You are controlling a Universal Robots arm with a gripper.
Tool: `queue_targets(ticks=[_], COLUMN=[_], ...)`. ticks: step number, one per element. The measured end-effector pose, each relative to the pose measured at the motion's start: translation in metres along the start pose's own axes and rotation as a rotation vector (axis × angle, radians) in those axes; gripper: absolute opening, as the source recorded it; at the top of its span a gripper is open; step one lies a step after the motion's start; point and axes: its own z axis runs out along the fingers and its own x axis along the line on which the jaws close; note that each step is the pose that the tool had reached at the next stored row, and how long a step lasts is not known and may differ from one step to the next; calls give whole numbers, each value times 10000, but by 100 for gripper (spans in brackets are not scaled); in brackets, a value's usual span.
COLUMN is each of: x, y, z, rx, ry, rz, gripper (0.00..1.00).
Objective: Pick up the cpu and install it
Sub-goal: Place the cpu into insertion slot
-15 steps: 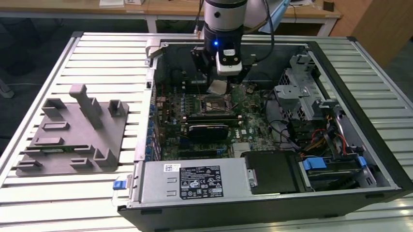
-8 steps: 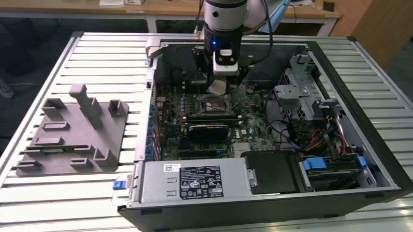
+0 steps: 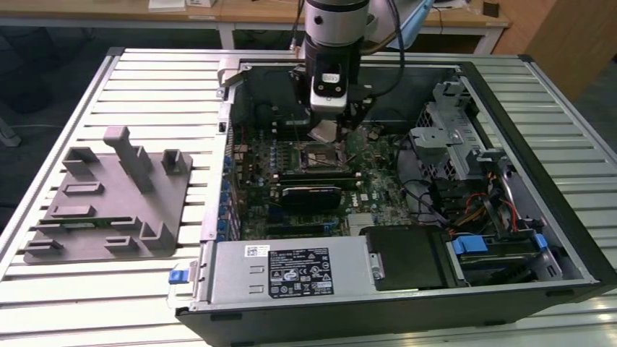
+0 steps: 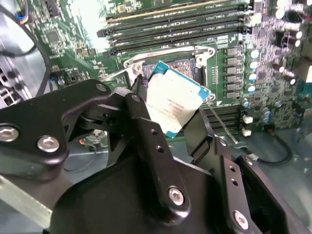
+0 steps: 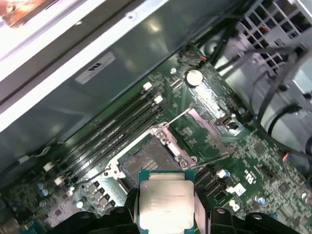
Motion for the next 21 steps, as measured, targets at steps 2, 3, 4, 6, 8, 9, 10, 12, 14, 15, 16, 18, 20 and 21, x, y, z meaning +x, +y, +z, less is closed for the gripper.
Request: queue_targets(ticks=[2,3,4,6,8,9,10,12,14,15,16,18,20,21], x=[0,0,0,0,0,0,0,0,0,0,0,0,0,0], y=[0,0,0,0,0,0,0,0,0,0,0,0,0,0], z=[0,0,1,1,1,2,2,2,2,3,3,3,3,4], rx=[10,15,21,30,39,44,49,60,70,74,80,90,100,105], ry=[-15,-23,-32,-46,-61,-68,-76,-91,-107,-115,-123,-138,-153,-161], rz=[321,484,659,976,1288,1449,1611,1947,2277,2443,2608,2929,3248,3424], gripper=[54,54,54,54,54,54,54,54,54,54,54,54,54,54])
